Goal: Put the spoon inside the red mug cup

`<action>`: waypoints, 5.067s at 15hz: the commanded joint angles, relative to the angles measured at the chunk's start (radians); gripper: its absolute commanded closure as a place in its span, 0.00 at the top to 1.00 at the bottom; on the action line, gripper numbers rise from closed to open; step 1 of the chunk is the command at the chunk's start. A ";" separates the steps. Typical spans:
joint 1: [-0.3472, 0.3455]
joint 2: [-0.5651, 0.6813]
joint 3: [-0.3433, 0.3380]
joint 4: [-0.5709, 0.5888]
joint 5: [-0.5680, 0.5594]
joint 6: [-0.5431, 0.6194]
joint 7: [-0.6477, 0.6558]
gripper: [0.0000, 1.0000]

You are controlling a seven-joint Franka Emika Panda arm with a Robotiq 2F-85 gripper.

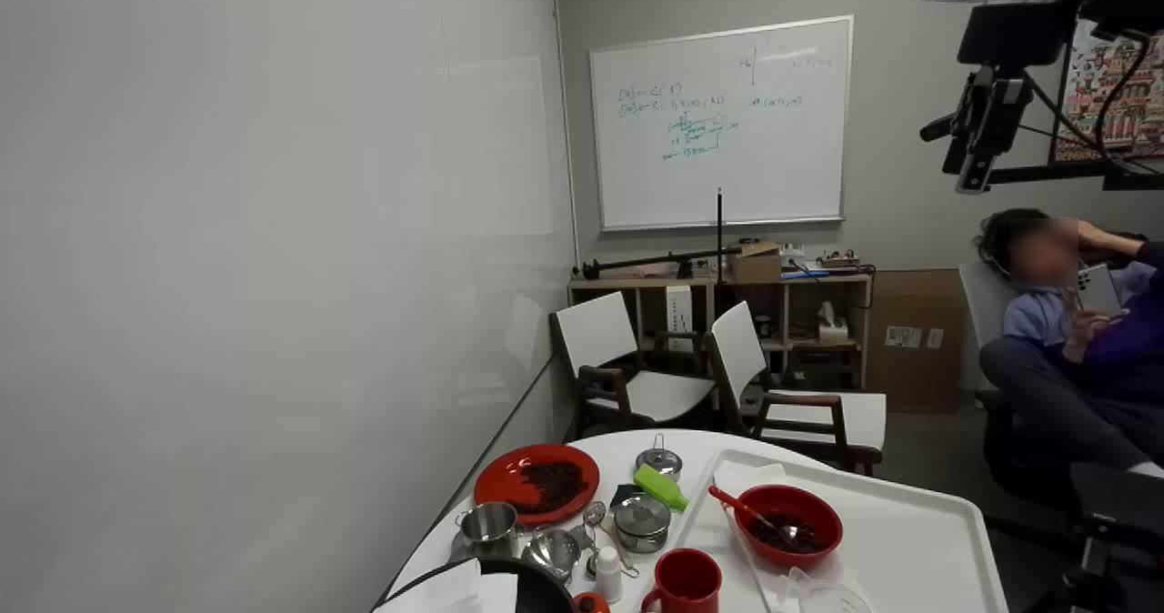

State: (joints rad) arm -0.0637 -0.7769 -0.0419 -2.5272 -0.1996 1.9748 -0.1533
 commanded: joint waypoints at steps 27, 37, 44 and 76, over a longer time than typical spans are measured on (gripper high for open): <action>-0.005 0.759 0.013 0.173 -0.232 0.468 0.107 1.00; 0.048 1.008 0.035 0.310 -0.171 0.652 0.348 1.00; 0.160 1.391 -0.075 0.612 -0.179 0.721 0.454 1.00; 0.135 1.773 -0.140 0.897 0.025 0.604 0.379 0.80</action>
State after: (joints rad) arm 0.0531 0.9629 -0.1556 -1.6677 -0.1836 2.5671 0.2011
